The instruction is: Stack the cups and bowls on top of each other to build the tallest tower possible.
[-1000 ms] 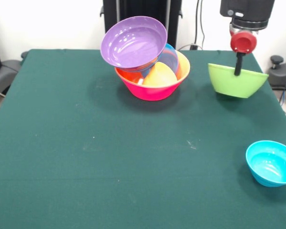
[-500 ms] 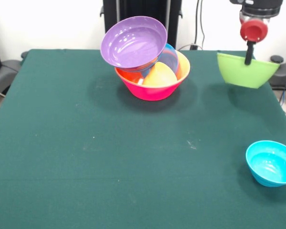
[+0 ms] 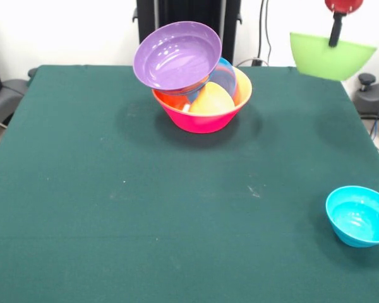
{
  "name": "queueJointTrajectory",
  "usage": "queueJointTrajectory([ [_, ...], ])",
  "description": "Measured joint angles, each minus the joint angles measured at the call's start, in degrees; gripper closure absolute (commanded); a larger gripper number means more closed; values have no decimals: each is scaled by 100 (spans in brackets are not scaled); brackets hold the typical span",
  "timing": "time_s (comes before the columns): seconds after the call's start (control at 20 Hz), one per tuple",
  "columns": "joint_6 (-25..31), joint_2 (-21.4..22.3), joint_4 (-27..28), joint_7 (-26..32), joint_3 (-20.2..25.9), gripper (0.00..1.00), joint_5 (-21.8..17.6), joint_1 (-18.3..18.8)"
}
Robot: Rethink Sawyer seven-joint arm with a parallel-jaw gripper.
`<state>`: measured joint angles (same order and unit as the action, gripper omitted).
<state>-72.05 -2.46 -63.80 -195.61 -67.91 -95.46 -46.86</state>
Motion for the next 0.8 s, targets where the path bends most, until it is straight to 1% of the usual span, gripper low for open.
queueJointTrajectory([
  [0.35,-577,323,107,0,-391,100,-229,167],
  [0.55,-945,534,182,0,-541,100,-342,340],
  [0.8,-1386,784,261,0,-669,100,-489,651],
])
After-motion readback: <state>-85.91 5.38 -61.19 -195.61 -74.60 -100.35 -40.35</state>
